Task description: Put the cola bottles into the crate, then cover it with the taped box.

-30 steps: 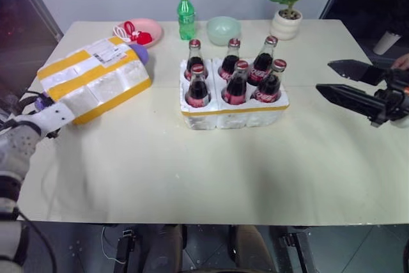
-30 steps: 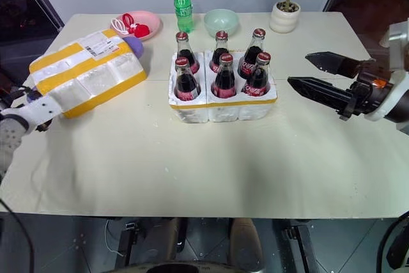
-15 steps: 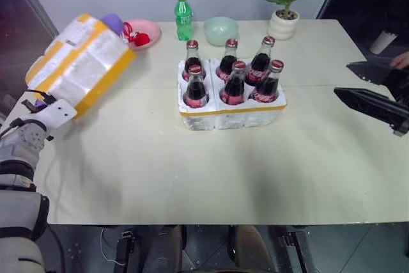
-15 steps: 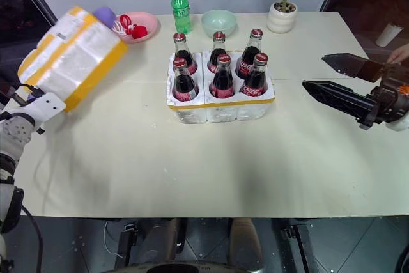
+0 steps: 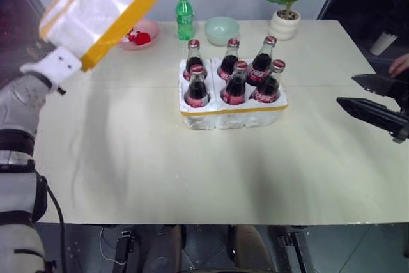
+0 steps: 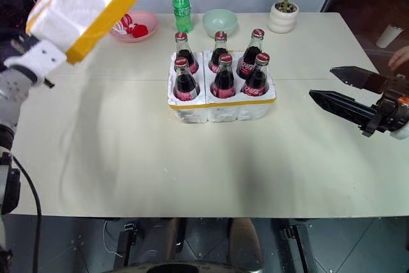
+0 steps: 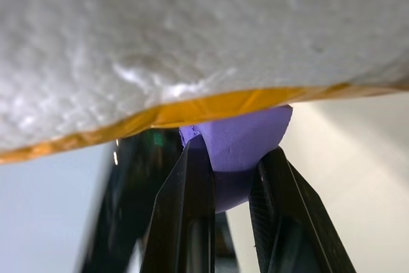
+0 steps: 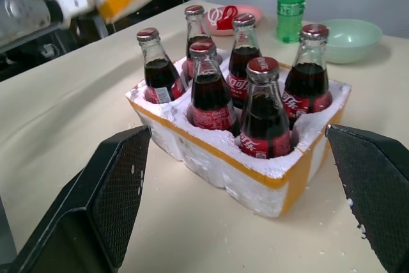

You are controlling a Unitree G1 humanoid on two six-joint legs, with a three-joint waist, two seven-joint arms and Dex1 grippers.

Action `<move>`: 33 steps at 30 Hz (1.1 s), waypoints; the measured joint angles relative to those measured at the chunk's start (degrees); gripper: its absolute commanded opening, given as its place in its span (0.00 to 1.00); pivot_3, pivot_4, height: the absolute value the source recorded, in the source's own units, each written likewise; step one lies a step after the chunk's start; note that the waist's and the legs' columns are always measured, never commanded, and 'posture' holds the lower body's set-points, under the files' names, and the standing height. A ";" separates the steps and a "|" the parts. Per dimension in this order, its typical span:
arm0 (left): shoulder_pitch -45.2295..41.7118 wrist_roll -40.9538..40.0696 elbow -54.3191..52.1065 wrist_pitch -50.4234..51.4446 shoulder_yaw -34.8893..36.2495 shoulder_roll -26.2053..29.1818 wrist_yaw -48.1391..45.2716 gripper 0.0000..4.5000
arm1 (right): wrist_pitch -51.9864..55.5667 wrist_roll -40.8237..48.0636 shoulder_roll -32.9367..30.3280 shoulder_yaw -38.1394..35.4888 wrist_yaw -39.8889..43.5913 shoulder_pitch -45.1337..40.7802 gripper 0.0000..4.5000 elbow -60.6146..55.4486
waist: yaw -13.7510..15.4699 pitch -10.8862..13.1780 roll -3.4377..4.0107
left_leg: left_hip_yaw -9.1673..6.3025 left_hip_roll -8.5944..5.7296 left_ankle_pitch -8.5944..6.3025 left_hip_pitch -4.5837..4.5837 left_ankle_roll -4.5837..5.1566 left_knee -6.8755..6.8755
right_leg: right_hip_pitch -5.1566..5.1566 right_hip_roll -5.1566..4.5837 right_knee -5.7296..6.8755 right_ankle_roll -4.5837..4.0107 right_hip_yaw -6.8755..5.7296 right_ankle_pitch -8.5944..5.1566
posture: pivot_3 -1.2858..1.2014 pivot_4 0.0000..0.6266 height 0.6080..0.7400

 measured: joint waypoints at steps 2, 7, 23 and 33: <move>0.00 -2.99 -9.02 2.96 0.62 0.24 -6.25 0.04 | -0.17 -0.85 0.01 0.14 0.20 0.51 1.00 0.25 | -0.04 0.00 0.00 | 0.00 0.00 0.00 -0.01 0.00 0.00 | 0.00 0.00 0.01 0.00 0.01 0.00 | 0.52 0.24 0.99; 0.09 -7.12 -31.89 15.22 -0.24 0.69 -21.61 0.04 | -1.06 -2.06 0.08 1.29 0.50 0.54 1.00 0.78 | -0.03 0.00 0.01 | 0.01 0.00 0.00 0.02 0.00 0.01 | 0.03 0.00 0.01 -0.01 0.02 0.00 | 0.52 0.24 0.99; -1.06 2.70 -53.44 23.66 -12.33 -1.53 -35.06 0.38 | -2.45 -1.57 4.07 3.02 -4.36 -0.80 1.00 1.80 | 0.28 0.00 0.00 | -0.02 0.00 0.00 0.03 0.01 0.22 | 0.20 0.04 -0.01 0.01 0.02 -0.02 | 0.52 0.24 0.99; -0.14 5.93 -53.97 19.80 -14.21 -2.96 -35.55 0.99 | -2.57 -0.80 5.24 3.01 -6.11 -0.80 1.00 1.74 | 0.04 0.01 0.00 | -0.03 0.00 0.00 0.04 0.02 0.22 | 0.18 0.04 0.02 0.02 0.03 -0.03 | 0.52 0.24 0.99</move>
